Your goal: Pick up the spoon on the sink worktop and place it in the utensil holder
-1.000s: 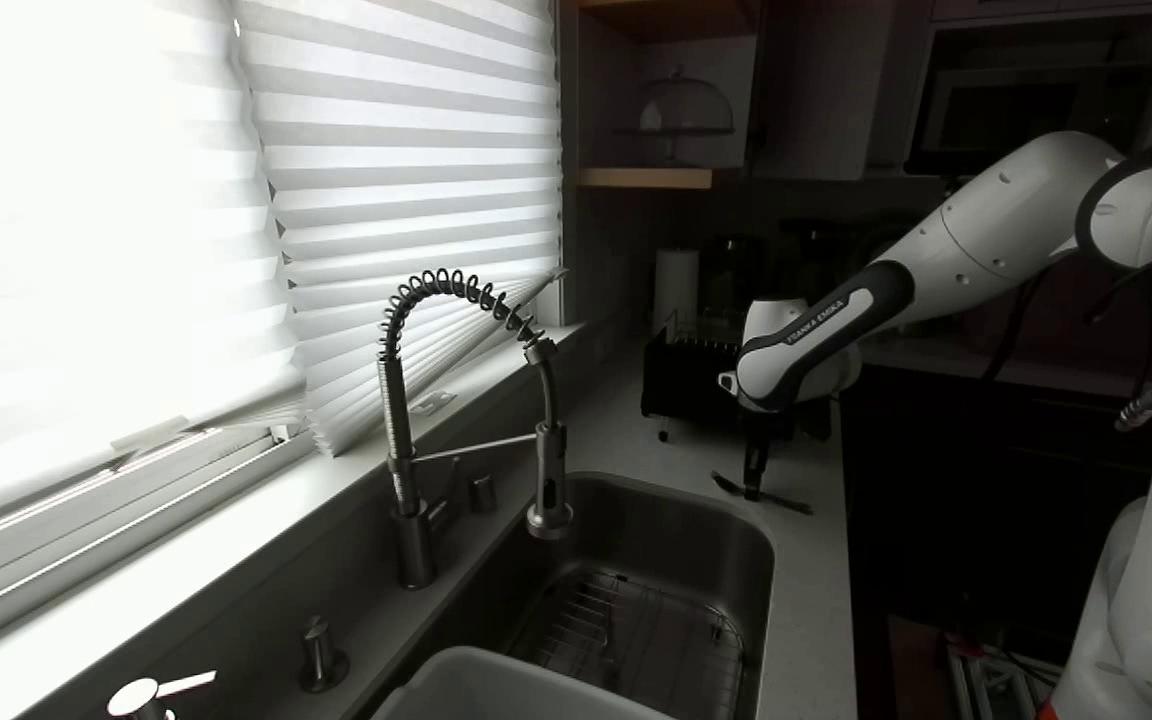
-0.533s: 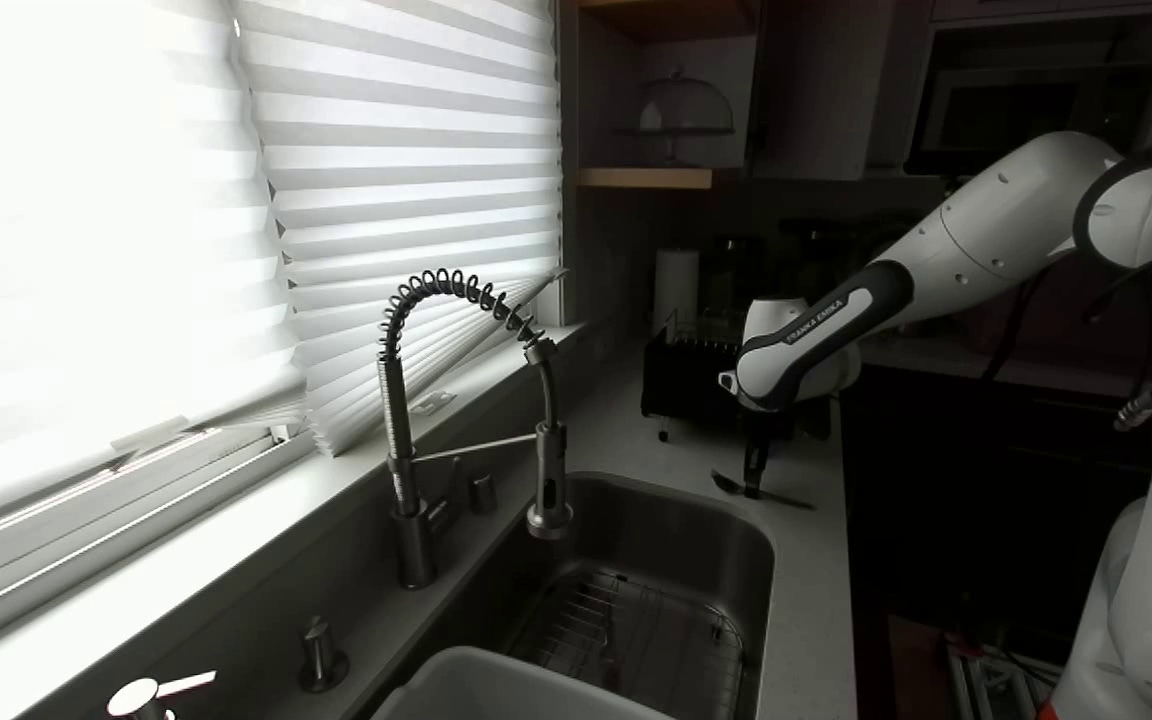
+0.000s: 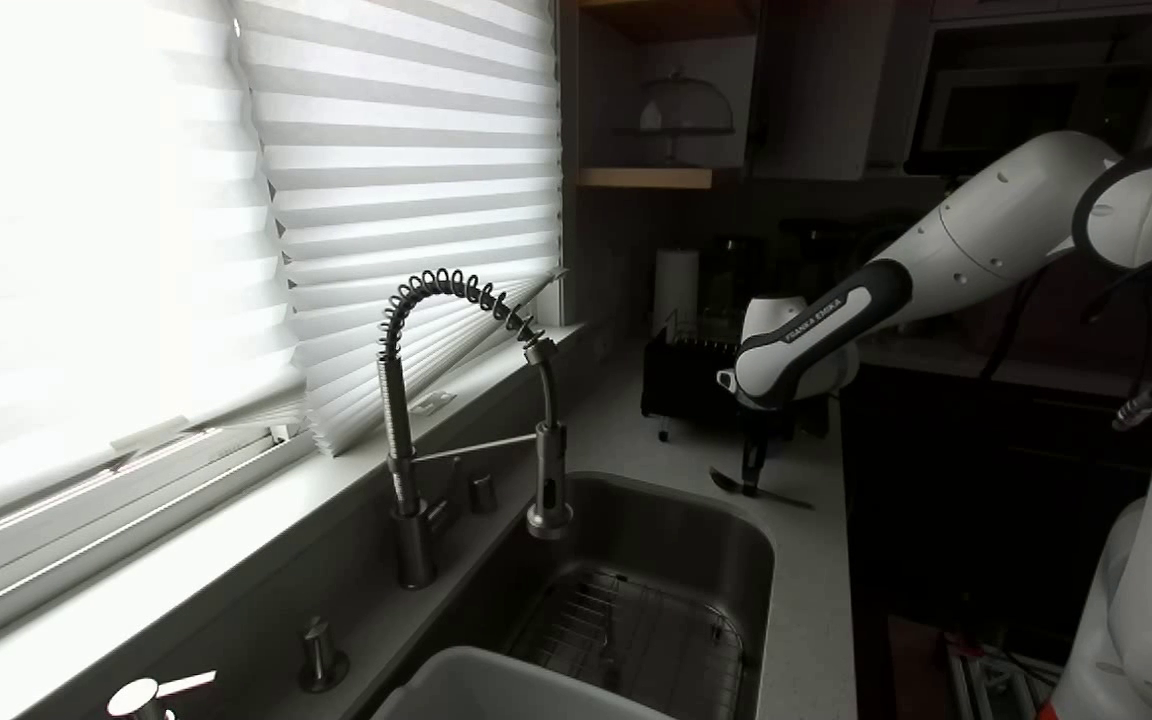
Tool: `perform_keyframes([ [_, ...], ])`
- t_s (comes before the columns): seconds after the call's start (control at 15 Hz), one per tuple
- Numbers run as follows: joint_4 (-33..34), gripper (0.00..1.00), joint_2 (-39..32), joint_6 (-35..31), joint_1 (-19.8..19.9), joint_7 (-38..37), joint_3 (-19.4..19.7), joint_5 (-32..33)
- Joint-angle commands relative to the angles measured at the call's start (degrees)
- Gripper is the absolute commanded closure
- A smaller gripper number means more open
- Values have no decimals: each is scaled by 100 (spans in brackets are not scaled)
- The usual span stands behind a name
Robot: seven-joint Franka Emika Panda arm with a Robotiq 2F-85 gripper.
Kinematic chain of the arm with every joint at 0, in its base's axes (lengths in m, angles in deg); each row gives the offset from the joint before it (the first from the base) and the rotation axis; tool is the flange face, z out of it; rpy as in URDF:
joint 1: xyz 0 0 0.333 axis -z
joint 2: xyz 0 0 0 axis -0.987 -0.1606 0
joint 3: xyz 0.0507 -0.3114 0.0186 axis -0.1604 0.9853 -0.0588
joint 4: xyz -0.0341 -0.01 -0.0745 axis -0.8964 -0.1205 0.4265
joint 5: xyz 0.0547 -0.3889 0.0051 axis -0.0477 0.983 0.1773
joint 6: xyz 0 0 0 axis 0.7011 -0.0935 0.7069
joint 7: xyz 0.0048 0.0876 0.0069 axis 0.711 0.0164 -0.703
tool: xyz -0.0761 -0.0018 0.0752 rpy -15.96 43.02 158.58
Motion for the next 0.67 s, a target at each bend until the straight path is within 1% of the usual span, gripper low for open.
perform_keyframes([
  [0.0,76,98,122,167,50,113,-39,-11],
  [0.4,332,98,298,556,35,105,-39,28],
  [0.6,520,98,451,923,13,136,-36,-6],
])
